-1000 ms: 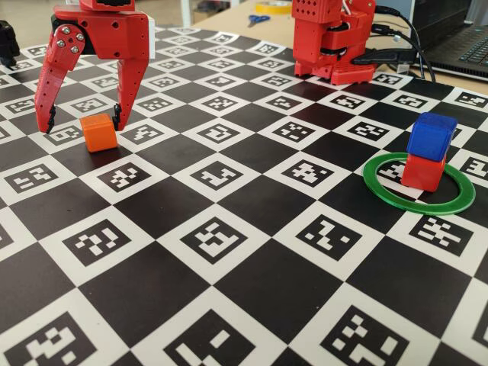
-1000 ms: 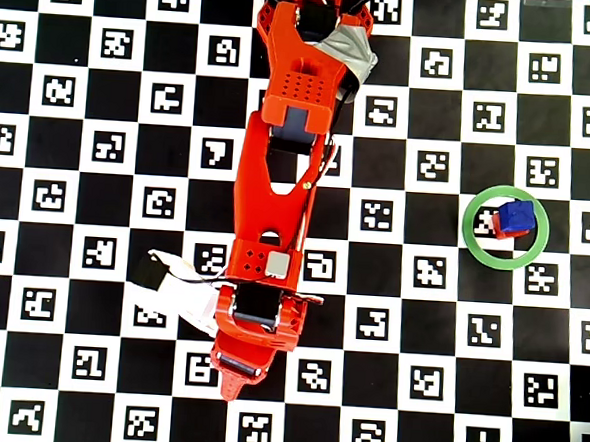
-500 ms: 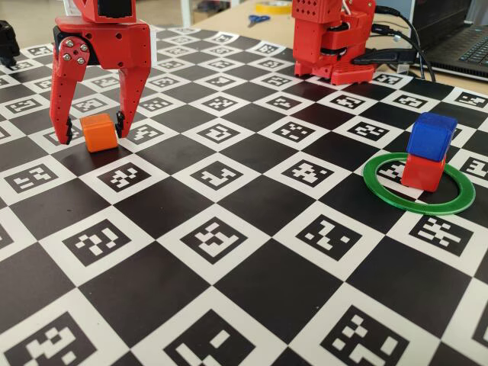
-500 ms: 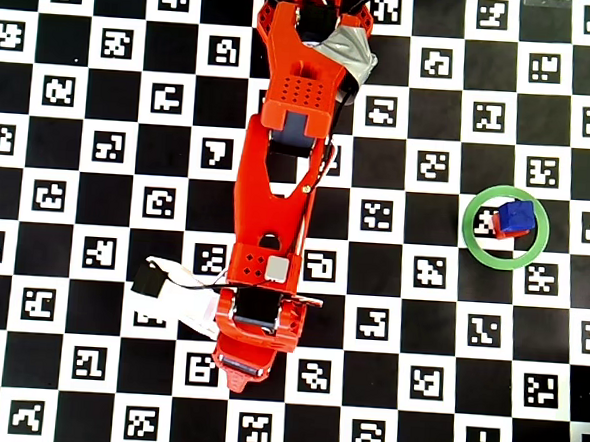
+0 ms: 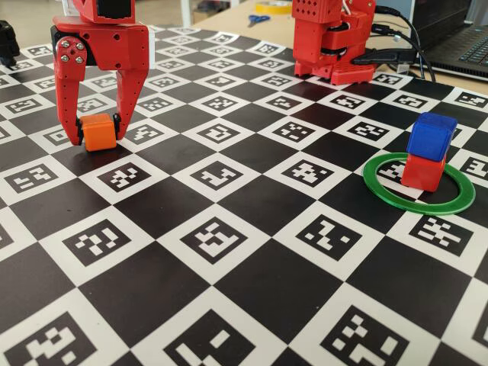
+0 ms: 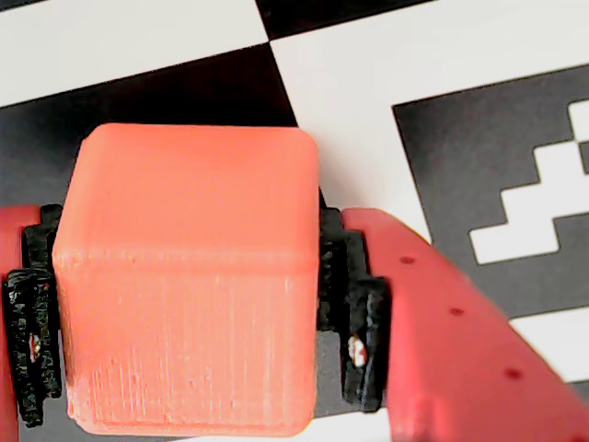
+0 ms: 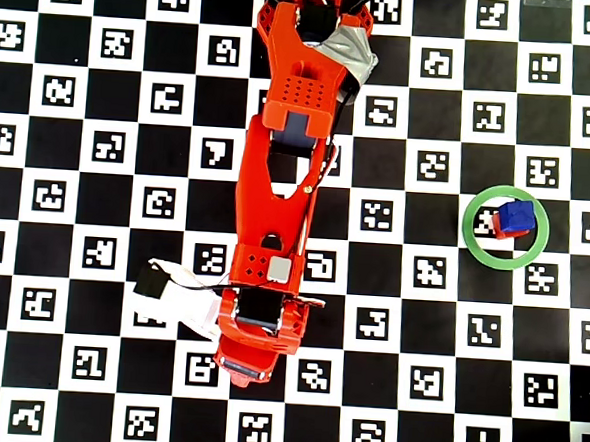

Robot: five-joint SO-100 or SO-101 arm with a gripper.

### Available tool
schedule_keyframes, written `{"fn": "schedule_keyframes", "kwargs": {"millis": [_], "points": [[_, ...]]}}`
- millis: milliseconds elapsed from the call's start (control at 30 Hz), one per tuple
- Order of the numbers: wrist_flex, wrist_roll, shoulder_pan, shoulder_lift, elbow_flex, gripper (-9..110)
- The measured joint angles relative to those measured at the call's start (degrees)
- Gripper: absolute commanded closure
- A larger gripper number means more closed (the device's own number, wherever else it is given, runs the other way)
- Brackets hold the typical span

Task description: Grab the red cube then put it in the green circle then put the blue cube on top and finally the orange cube on top

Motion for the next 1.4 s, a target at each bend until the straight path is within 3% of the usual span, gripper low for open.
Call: {"fn": "schedule_keyframes", "kwargs": {"millis": [367, 767, 1067, 1400], "points": [[2.2, -1.8, -0.3, 3.5, 4.8, 88], [9.6, -0.3, -6.1, 22.7, 15.7, 88], [18.4, 4.8, -17.3, 39.9, 24.4, 88], [20.2, 12.3, -35.5, 48.8, 24.8, 88]]}}
